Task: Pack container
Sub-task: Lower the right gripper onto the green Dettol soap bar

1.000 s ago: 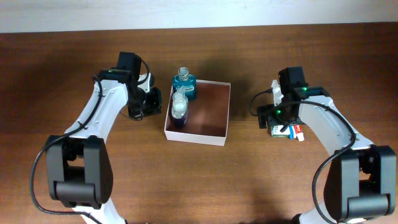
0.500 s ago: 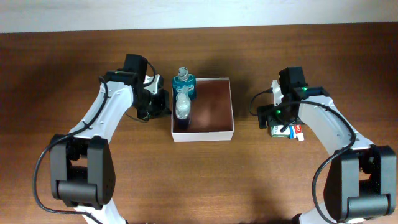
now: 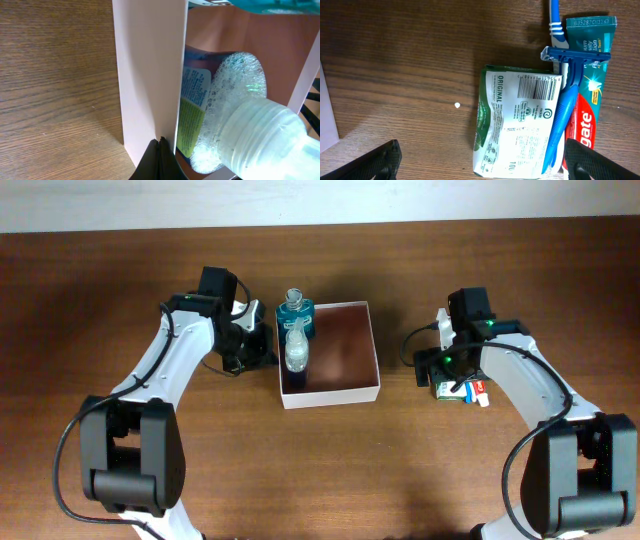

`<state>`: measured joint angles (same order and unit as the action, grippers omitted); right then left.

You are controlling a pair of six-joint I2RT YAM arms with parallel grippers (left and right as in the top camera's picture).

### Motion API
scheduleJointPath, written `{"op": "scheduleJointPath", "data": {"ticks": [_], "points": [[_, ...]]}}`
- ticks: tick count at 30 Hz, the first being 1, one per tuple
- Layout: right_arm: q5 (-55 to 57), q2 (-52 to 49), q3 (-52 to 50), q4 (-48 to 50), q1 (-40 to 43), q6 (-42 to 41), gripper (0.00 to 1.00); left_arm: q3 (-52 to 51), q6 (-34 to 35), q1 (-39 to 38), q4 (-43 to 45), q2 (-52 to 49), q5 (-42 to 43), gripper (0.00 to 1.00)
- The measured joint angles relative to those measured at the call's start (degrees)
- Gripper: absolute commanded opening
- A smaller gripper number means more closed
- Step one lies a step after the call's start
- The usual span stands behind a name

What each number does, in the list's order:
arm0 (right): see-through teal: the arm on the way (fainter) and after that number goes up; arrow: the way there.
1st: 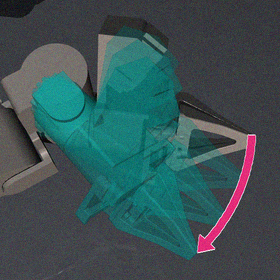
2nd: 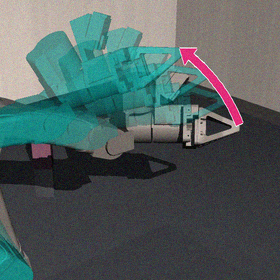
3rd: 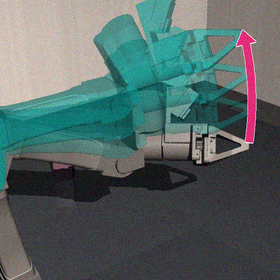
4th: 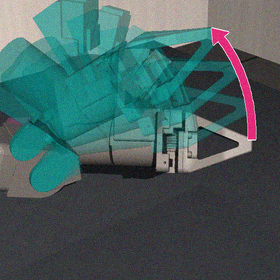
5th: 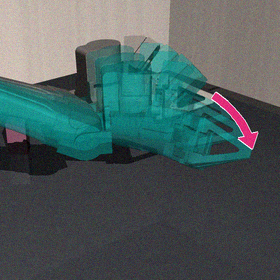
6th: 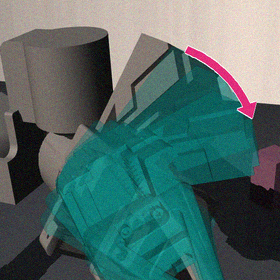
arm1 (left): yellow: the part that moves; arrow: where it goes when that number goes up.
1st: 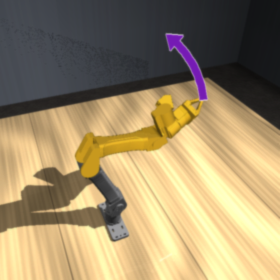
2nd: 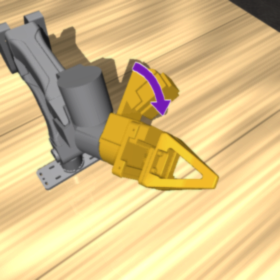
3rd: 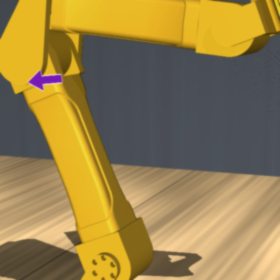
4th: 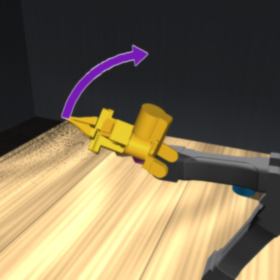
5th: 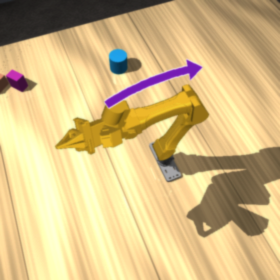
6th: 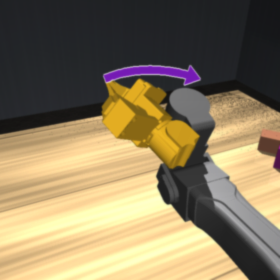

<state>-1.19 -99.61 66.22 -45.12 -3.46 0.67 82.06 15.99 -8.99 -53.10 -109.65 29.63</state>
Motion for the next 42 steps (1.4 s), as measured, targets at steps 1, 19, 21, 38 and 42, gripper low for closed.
{"op": "scheduleJointPath", "data": {"ticks": [1,19,21,38,42], "points": [[0.0,0.0,0.0,0.0,0.0,0.0,0.99,0.0,0.0,0.0,0.0,0.0,0.0,0.00],[0.0,0.0,0.0,0.0,0.0,0.0,0.99,0.0,-0.7,14.0,4.5,0.0,-9.6,0.99],[0.0,0.0,0.0,0.0,0.0,0.0,0.99,0.0,-0.7,14.3,4.5,0.0,-9.8,0.99],[-0.4,0.0,0.0,0.6,0.0,0.0,0.99,0.0,-0.7,14.3,4.5,0.0,-10.2,0.99],[-0.2,0.0,0.0,0.5,0.0,0.0,0.99,0.0,-0.7,14.3,4.5,0.0,-10.2,0.99]]}}
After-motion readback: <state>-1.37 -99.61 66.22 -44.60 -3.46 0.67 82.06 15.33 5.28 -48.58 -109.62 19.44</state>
